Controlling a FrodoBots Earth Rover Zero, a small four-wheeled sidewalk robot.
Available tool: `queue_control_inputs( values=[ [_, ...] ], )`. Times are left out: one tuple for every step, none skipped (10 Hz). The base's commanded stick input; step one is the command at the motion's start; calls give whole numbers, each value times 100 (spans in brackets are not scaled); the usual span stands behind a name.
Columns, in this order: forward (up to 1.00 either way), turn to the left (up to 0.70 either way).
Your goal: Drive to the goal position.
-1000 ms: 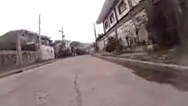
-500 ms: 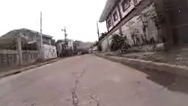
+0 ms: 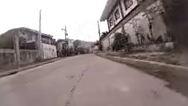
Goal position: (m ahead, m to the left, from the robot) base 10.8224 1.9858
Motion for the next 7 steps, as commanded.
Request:
queue_control_inputs(
  values=[
    [100, 0],
    [100, 0],
    [100, 0],
    [100, 0],
    [100, 0],
    [100, 0],
    [100, 0]
  ],
)
